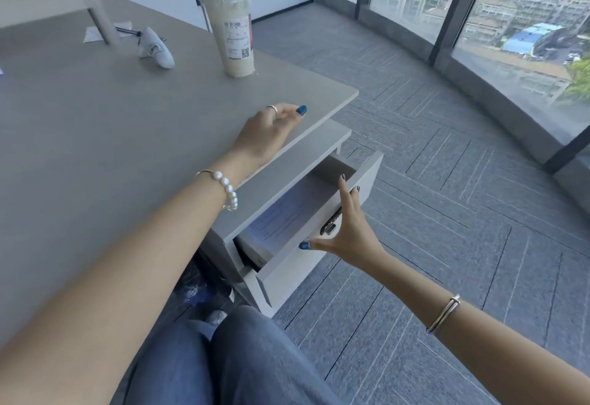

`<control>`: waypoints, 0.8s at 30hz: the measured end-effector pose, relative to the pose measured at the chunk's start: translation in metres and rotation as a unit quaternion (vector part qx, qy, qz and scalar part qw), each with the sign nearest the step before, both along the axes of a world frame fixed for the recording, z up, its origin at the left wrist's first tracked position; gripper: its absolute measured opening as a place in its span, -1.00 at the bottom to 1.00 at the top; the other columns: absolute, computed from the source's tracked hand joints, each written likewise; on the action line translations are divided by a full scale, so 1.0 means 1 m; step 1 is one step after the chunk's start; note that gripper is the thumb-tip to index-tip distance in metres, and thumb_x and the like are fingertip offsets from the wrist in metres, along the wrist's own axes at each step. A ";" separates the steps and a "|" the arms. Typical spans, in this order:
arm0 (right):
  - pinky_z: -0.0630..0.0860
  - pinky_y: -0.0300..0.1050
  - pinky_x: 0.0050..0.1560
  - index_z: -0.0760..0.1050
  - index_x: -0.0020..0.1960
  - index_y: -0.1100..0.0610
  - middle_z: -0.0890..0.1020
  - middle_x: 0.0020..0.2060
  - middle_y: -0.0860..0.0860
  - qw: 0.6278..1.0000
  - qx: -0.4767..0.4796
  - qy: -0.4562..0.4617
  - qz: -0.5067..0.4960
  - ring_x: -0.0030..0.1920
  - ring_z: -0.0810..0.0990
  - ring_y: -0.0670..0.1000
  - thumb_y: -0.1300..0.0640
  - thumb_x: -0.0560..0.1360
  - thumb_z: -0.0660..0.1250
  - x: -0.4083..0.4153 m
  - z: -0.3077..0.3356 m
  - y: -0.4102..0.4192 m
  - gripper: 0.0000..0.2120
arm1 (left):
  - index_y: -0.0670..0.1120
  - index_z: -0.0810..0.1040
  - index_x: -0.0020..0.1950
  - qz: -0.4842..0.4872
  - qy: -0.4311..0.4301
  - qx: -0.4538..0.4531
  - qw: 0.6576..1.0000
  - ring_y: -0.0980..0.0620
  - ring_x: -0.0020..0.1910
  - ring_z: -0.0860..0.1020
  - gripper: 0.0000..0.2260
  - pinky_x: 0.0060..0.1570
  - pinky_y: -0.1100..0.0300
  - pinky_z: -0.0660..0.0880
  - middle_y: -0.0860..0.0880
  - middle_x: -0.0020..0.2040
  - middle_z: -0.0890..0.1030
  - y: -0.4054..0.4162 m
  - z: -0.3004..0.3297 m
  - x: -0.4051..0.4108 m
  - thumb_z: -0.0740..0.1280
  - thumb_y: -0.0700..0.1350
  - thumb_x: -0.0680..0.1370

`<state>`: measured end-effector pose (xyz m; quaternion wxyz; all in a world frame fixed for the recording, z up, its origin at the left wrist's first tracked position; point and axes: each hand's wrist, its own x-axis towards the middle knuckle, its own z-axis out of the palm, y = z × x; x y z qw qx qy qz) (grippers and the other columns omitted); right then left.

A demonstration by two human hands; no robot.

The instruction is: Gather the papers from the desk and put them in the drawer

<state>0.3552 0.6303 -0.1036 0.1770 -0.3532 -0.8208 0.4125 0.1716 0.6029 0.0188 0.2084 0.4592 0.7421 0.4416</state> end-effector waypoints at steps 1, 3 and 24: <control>0.01 0.17 0.47 -0.30 0.50 0.01 -0.16 0.53 0.21 1.000 0.005 -0.001 0.001 0.52 -0.28 0.12 -0.09 0.17 0.57 -0.007 -0.001 0.001 0.26 | -0.02 0.52 0.20 -0.001 -0.007 0.006 1.000 0.18 0.08 0.47 -0.65 -0.14 0.60 0.26 0.08 0.10 0.57 0.000 0.000 -0.001 0.20 0.13 0.53; 0.03 0.18 0.47 -0.30 0.50 0.03 -0.15 0.52 0.24 1.000 0.011 0.001 0.003 0.52 -0.27 0.15 -0.12 0.17 0.56 -0.021 -0.004 0.003 0.26 | -0.03 0.53 0.20 0.002 -0.019 0.019 1.000 0.17 0.10 0.48 -0.66 -0.08 0.55 0.28 0.10 0.07 0.56 0.001 0.000 -0.001 0.21 0.11 0.53; 0.24 0.17 0.41 -0.29 0.50 0.00 0.09 0.50 0.18 1.000 0.023 -0.001 -0.002 0.53 -0.07 0.17 -0.21 0.16 0.52 -0.070 0.002 0.002 0.25 | -0.07 0.54 0.17 0.000 -0.046 0.003 0.999 0.07 0.17 0.52 -0.62 0.09 0.27 0.33 -0.01 0.17 0.61 0.000 -0.001 -0.002 0.22 0.15 0.51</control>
